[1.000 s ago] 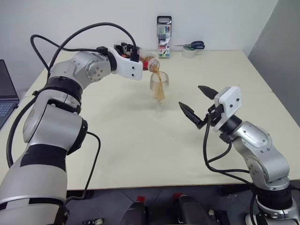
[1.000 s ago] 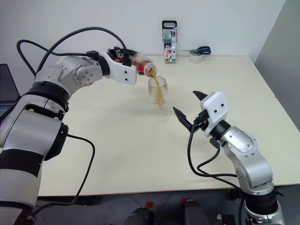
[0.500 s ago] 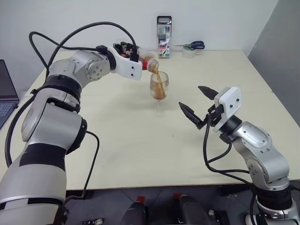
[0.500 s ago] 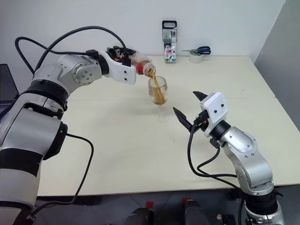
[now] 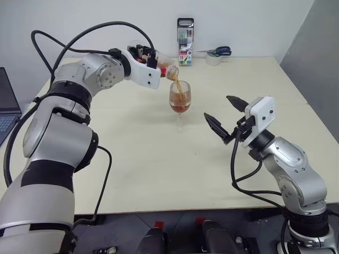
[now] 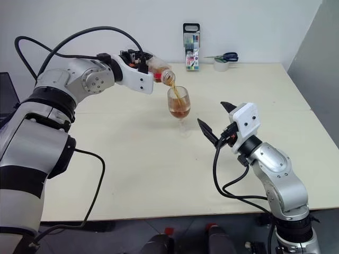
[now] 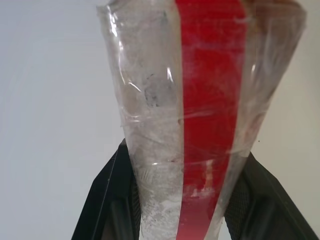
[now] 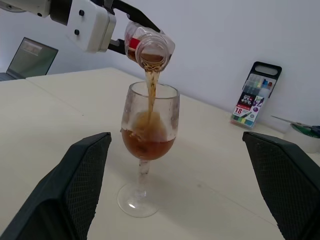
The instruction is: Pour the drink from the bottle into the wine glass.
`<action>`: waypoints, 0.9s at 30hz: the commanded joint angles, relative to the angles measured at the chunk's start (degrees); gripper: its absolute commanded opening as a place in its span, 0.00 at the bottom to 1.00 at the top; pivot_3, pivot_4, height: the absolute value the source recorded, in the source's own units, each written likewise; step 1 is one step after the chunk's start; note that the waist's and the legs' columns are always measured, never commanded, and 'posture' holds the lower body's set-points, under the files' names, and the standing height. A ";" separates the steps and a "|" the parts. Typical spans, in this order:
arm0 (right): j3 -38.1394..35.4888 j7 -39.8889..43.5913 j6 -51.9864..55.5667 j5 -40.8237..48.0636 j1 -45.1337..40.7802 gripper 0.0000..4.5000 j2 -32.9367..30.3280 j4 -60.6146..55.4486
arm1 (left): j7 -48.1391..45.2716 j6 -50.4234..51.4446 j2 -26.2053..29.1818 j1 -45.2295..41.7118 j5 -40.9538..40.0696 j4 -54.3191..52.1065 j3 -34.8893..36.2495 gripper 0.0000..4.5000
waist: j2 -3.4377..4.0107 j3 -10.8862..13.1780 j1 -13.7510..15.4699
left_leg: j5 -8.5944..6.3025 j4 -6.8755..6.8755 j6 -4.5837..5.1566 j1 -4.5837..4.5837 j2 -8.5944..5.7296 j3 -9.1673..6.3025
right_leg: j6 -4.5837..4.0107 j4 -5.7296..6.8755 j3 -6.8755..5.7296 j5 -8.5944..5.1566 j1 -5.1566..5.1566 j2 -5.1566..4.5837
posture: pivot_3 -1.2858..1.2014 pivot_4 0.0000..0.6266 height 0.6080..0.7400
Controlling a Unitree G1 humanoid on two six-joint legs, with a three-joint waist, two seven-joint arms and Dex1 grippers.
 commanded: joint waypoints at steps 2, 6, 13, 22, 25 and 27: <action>-0.95 0.16 -0.81 0.68 -0.45 1.00 0.23 -1.64 | 1.51 0.18 0.75 -3.18 0.21 -0.48 -0.10 0.37 | 0.00 0.00 0.00 | 0.00 0.00 0.00 0.00 0.00 0.00 | 0.00 0.01 0.00 0.00 0.00 0.00 | 0.52 0.24 1.00; -0.99 0.12 -1.01 0.54 -0.53 1.00 0.28 -1.43 | 1.88 0.24 0.74 -3.31 0.62 -0.46 -0.27 0.37 | 0.00 0.00 0.00 | 0.00 0.00 0.00 0.00 0.00 0.00 | 0.00 0.01 0.01 0.00 0.00 0.00 | 0.52 0.24 1.00; -1.20 0.02 -1.17 0.36 -0.65 1.00 0.25 -1.22 | 2.34 0.67 0.47 -3.58 1.18 -0.23 -0.13 0.37 | 0.00 0.00 0.00 | 0.00 0.01 0.00 0.00 0.00 0.01 | 0.00 0.01 0.00 0.00 0.00 0.00 | 0.52 0.24 1.00; -1.35 -0.31 -1.02 0.21 -0.21 1.00 0.21 -1.62 | -1.68 1.35 -0.85 -2.34 -3.56 0.25 3.53 0.37 | 0.00 0.00 0.00 | 0.00 0.02 0.00 0.00 0.00 0.01 | 0.00 0.02 0.00 0.00 0.00 0.00 | 0.52 0.24 1.00; -1.36 -0.33 -0.92 0.21 0.00 1.00 0.17 -1.83 | -3.59 1.25 -1.11 -1.63 -5.61 0.04 4.98 0.37 | 0.00 0.00 -0.03 | 0.00 0.02 0.00 0.00 0.00 0.02 | 0.00 0.02 0.01 0.00 0.00 0.00 | 0.52 0.24 1.00; -1.31 -0.21 -0.96 0.14 0.09 1.00 0.06 -1.82 | -4.54 1.24 -1.03 -1.01 -6.68 -0.18 5.65 0.37 | 0.00 0.00 -0.06 | 0.00 0.02 0.00 0.01 0.01 0.03 | 0.00 0.02 0.01 0.00 0.00 0.00 | 0.52 0.24 1.00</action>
